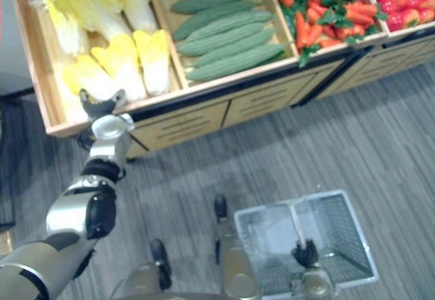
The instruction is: Pick vegetable in the basket
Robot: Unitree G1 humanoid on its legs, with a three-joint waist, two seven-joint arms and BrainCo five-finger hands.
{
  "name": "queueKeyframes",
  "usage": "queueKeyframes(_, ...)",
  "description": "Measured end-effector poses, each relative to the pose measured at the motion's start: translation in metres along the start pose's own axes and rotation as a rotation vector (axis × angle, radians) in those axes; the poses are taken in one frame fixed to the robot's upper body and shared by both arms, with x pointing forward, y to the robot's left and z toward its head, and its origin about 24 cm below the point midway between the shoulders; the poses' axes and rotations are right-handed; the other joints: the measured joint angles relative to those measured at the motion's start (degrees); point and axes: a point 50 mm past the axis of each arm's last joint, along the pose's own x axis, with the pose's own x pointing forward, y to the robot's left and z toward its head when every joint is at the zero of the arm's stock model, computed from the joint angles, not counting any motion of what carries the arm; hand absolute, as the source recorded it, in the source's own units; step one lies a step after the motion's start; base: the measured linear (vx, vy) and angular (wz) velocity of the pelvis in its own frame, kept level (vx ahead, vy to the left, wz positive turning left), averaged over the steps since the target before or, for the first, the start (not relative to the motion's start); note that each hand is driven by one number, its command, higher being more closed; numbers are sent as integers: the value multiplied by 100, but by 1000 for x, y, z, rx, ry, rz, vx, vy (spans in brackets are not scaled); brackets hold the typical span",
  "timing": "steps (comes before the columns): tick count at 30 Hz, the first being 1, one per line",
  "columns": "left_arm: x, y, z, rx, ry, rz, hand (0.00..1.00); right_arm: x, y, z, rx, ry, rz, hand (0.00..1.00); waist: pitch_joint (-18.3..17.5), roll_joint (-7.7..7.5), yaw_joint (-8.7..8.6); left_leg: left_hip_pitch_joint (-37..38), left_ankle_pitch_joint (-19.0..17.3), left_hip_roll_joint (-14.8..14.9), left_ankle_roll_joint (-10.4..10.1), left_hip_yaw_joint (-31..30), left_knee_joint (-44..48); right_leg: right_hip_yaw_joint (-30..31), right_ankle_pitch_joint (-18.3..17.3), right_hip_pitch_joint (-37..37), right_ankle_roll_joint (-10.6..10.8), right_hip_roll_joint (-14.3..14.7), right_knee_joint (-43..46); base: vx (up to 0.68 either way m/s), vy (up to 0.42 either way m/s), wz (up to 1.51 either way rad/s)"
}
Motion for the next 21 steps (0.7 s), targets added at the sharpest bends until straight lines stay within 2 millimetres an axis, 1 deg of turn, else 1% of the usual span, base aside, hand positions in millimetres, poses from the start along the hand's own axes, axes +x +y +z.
queueKeyframes(3, 3, 1, 2, 78, -36, -48, 0, 0, 0, 0, 1, -2, 2, 100, 7, -15, 2, -42, -3, 4, -4, -22, 54, -38, 6, 3, 6, -13, -2, -15, -18, 5)
queueKeyframes(4, 8, 7, 7, 117, -72, -59, 0, 1, 0, 2, 2, -11, 8, 100, 18, -48, -10, -91, -8, 14, -5, -34, 108, -43, 24, -13, 3, -15, -9, -31, -33, 3)
queueKeyframes(6, 22, 25, 18, 202, -138, -55, 0, 1, 0, 4, 6, -28, 10, 100, 43, -109, -39, -139, -10, 32, 9, -49, 173, -45, 63, -17, -23, -13, -39, -22, -34, 2)
queueKeyframes(9, 30, 38, 24, 236, -161, -54, 0, 1, 0, 4, 6, -30, 11, 100, 42, -109, -90, -194, -11, 36, 13, -152, 208, -114, 95, -17, -63, -30, -45, 3, -12, 11)
queueKeyframes(12, 33, 42, 27, 278, -184, -54, 0, 1, -1, 5, 7, -32, 10, 100, 42, -108, -75, -199, -14, 39, 11, -171, 220, -137, 126, -5, -85, -34, -45, 11, 2, 3)
queueKeyframes(18, 34, 42, 35, 272, -201, -62, 0, 1, -1, 5, 8, -35, 13, 100, 44, -103, -50, -199, -25, 43, 20, -294, 240, -222, 126, 77, -85, -54, -53, 4, 0, 9)
queueKeyframes(21, 36, 45, 37, 277, -209, -54, 0, 1, -2, 5, 9, -35, 10, 100, 44, -83, 4, -291, -115, 86, 35, -314, 408, -220, 126, 82, -86, -48, -51, -28, -12, 0)
